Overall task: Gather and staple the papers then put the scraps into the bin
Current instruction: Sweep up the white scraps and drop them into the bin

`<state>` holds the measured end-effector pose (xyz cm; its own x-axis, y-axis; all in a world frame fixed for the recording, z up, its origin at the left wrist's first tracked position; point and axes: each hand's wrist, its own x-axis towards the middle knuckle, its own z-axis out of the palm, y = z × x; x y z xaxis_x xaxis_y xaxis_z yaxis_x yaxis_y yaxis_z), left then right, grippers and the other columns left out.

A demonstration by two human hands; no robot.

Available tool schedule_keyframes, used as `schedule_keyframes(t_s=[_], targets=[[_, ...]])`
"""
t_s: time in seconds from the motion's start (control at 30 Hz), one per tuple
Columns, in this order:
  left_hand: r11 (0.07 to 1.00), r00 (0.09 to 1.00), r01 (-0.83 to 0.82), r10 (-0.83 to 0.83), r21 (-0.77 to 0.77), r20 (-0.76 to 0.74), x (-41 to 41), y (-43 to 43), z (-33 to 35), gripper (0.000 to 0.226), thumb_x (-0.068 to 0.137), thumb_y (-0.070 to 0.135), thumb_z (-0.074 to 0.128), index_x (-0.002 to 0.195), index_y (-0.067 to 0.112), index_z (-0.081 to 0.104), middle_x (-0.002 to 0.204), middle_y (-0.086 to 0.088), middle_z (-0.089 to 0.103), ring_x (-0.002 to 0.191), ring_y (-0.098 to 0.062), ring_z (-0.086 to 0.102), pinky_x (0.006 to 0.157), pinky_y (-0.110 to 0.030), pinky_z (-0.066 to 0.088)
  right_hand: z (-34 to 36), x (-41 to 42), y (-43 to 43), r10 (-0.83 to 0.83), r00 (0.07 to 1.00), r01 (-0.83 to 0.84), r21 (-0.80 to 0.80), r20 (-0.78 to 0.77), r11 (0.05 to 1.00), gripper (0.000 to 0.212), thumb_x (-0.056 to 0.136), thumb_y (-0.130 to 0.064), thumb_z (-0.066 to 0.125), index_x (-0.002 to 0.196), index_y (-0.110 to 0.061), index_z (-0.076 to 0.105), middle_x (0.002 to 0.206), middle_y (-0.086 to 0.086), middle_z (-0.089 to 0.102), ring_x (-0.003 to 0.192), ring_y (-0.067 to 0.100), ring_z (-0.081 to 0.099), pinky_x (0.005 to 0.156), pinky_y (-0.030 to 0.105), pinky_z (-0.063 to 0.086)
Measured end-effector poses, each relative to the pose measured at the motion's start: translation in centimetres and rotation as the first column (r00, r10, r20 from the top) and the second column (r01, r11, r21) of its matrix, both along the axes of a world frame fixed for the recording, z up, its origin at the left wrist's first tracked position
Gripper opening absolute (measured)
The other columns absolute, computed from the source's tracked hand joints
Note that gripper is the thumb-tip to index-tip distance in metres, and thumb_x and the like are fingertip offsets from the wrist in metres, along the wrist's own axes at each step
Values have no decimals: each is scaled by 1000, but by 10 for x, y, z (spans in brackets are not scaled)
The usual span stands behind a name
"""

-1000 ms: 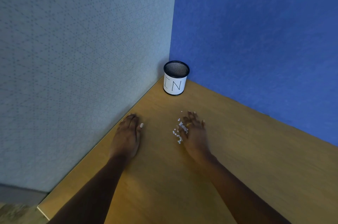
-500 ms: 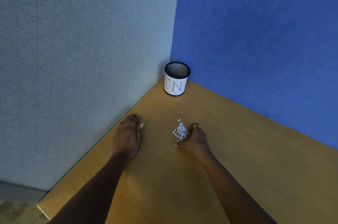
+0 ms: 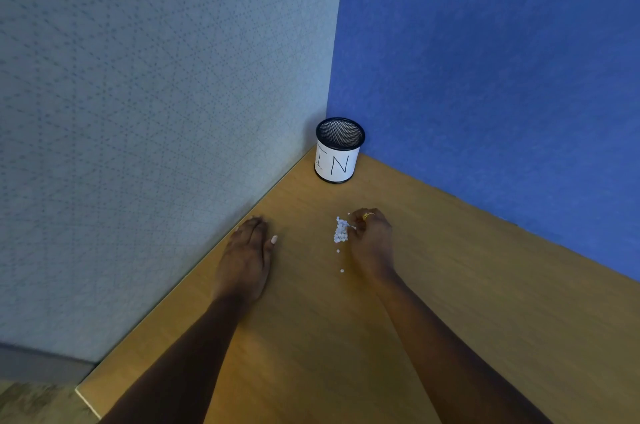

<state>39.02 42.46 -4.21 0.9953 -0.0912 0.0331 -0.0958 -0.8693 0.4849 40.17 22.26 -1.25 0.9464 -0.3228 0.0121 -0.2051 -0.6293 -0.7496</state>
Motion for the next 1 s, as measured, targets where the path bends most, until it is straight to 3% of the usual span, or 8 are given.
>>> schedule_keyframes(t_s=[0.13,0.23,0.33,0.43,0.67,0.77,0.87,1.0], targets=[[1000,1000,-2,2,5,-4,-1,0,1,50,97,37,30,141,13,34,151,-4,31,140,-19,26,114,-35,22,-5,-4,-1,166,980,-190,-270,-112,944,34,95,-4,42,127,0,51,134,4,49,120,22,50,83,-2,32],[1000,1000,-5,5,11,2,-1,0,1,50,97,37,30,141,13,35,150,-5,32,140,-19,26,113,-35,23,-8,-6,3,261,947,-311,-324,-189,894,35,96,-12,41,131,-5,47,129,2,49,98,14,59,61,0,43],[1000,1000,-2,2,9,3,-1,-1,2,50,97,36,31,140,12,36,150,-5,33,139,-20,27,113,-36,24,-8,-8,2,331,894,-431,-377,-301,820,60,89,-8,54,143,-7,30,147,6,35,130,19,36,98,23,40],[1000,1000,-2,2,9,10,-1,-1,1,49,97,34,32,140,11,37,149,-6,34,139,-21,29,113,-36,25,-10,-10,-1,365,891,-453,-461,-271,763,51,91,-4,46,141,-9,34,146,4,37,132,21,32,104,21,30],[1000,1000,-5,5,2,3,-1,-1,-1,49,97,36,31,140,13,36,150,-5,34,139,-20,29,113,-37,26,-8,-12,-7,410,890,-456,-386,-200,802,50,79,0,62,128,-11,53,133,4,51,127,17,40,103,19,33],[1000,1000,-6,6,4,2,-1,-1,-1,50,97,37,31,140,13,36,150,-5,34,139,-20,29,113,-38,27,-1,-11,-9,360,914,-403,-317,-185,859,39,79,-1,63,117,-10,63,119,3,59,115,18,51,88,12,39],[1000,1000,-7,7,7,-1,-1,0,-1,50,97,36,31,141,13,36,150,-5,33,139,-20,28,113,-38,27,0,-7,-11,217,966,-238,-158,-141,958,26,84,5,49,101,2,68,101,7,65,82,12,58,52,-3,36],[1000,1000,-2,2,9,-1,-2,-1,-1,49,97,36,30,140,13,36,150,-5,33,139,-19,28,113,-37,26,-2,0,-18,-7,995,21,140,-97,990,22,83,-1,57,98,-3,73,98,10,74,79,10,62,56,-8,37]])
